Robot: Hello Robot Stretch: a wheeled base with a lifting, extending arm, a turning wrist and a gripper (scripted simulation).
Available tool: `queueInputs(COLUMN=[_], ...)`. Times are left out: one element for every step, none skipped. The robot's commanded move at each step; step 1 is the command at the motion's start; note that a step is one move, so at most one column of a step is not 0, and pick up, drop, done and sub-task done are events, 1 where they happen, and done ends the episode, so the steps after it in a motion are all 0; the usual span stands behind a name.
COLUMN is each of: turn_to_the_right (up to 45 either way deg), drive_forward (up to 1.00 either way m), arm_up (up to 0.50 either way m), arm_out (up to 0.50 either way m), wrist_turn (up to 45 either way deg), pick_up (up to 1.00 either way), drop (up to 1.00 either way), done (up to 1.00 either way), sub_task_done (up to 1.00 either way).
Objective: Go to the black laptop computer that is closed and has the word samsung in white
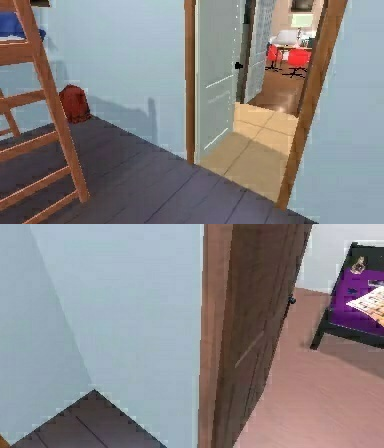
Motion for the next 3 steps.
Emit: queueInputs(turn_to_the_right=[0.0, 12.0, 0.0], drive_forward=[1.00, 0.00, 0.20], arm_up=[0.00, 0.00, 0.00], arm_out=[0.00, 0.00, 0.00], wrist_turn=[0.0, 0.0, 0.0], pick_up=[0.00, 0.00, 0.00], drop=[0.00, 0.00, 0.00], done=[0.00, 0.00, 0.00], sub_task_done=[0.00, 0.00, 0.00])
